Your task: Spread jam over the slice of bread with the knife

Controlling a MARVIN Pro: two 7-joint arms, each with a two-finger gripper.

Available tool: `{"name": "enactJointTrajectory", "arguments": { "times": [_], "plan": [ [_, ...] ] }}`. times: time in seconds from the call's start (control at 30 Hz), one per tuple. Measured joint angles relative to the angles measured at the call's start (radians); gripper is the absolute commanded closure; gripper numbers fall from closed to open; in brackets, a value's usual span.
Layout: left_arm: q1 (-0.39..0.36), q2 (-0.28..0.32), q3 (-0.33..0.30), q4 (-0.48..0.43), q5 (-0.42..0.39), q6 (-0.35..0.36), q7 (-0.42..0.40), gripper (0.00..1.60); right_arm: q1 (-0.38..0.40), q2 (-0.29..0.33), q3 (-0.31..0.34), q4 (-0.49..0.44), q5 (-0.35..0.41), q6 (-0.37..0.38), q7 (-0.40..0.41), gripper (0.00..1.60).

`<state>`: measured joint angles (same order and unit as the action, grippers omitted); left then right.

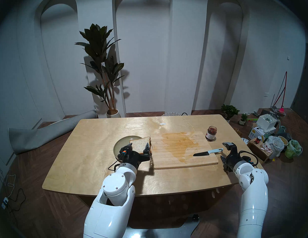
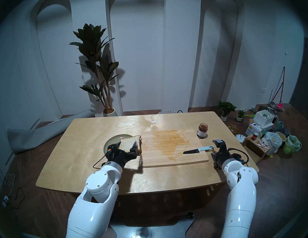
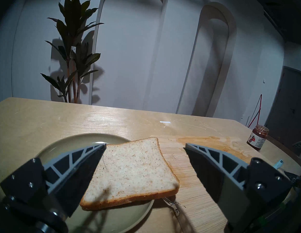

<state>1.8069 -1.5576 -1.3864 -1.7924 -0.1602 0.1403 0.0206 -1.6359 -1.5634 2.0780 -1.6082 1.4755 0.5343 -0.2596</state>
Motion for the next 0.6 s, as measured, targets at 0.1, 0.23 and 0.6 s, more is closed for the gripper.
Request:
{"name": "enactJointTrajectory", "arguments": {
  "times": [0.1,0.23,0.6],
  "plan": [
    [0.000,0.002,0.004,0.000,-0.004,-0.001,0.008,0.00,0.007,0.000,-0.006,0.008,0.000,-0.004,0.004,0.00],
    [0.000,0.005,0.008,0.000,-0.009,-0.003,0.019,0.00,0.016,0.000,-0.018,0.020,-0.004,-0.010,0.012,0.00],
    [0.002,0.015,0.004,-0.006,-0.017,-0.004,0.032,0.00,0.038,0.002,-0.043,0.052,-0.031,-0.034,0.038,0.00]
  ]
}}
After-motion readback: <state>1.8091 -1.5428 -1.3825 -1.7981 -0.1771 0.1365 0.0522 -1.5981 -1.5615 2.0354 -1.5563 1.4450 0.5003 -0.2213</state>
